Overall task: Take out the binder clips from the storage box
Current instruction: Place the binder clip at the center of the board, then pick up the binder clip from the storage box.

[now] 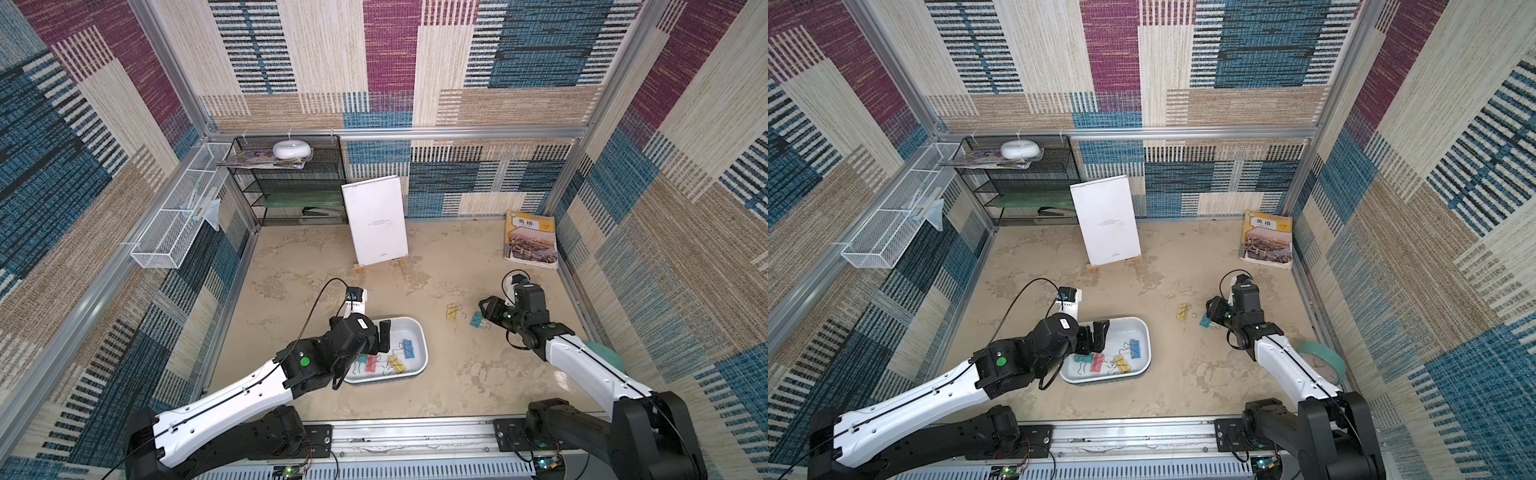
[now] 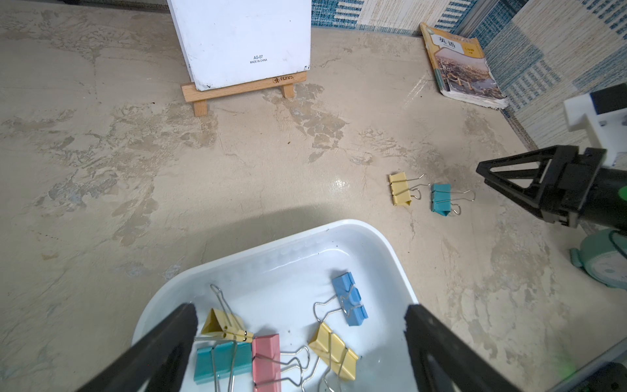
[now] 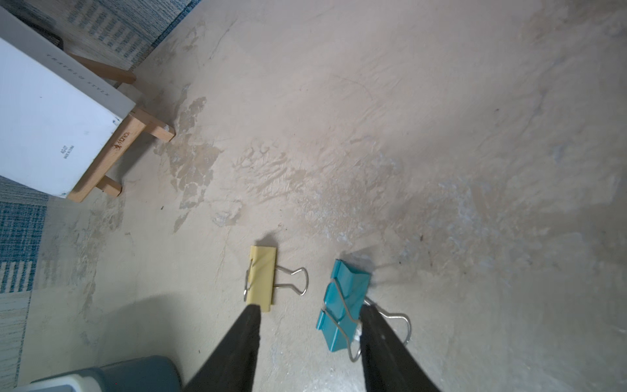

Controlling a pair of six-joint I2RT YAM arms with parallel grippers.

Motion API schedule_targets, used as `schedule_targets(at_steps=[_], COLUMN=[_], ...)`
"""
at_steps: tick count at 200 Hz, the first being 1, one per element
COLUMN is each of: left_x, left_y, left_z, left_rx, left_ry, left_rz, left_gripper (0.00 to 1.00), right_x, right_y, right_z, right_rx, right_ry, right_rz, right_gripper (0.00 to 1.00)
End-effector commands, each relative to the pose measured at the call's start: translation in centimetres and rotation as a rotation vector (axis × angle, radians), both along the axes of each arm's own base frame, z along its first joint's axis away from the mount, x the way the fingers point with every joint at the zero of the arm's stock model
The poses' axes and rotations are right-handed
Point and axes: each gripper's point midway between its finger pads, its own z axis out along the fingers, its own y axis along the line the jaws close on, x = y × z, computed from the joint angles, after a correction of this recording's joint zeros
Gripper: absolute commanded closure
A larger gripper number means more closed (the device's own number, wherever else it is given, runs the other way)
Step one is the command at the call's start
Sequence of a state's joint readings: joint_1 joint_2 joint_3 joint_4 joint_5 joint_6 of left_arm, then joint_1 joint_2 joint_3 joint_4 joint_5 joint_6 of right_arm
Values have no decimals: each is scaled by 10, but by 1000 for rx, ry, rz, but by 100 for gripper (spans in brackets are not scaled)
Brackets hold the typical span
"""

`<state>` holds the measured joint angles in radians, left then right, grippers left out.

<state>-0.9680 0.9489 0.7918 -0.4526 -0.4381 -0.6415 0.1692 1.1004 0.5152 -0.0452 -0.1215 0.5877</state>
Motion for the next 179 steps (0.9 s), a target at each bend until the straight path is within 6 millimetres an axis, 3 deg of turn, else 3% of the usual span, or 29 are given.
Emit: schedule_targets(at_steps=[1, 50, 102, 118, 130, 155, 179], left_x=[-1, -11, -23, -26, -27, -27, -25], left_y=[4, 10, 15, 16, 19, 33, 48], left_z=[-3, -19, -23, -25, -27, -28, -23], left_rx=[1, 29, -8, -10, 0, 30, 31], left_ry=[15, 101, 161, 178, 188, 178, 133], left_rz=[19, 30, 38, 35, 46, 97, 146], left_gripper=[1, 1, 15, 18, 17, 13, 12], right_x=[-9, -23, -37, -42, -48, -62, -71], right_y=[6, 38, 92, 108, 122, 153, 178], right_z=[13, 59, 82, 84, 84, 81, 72], right_rx=[-14, -8, -22, -28, -22, -19, -70], right_ry=[-22, -152, -221, -227, -230, -218, -182], right_rz=[53, 168, 328, 379, 423, 517, 573], right_gripper=[40, 29, 17, 0, 0, 18, 24])
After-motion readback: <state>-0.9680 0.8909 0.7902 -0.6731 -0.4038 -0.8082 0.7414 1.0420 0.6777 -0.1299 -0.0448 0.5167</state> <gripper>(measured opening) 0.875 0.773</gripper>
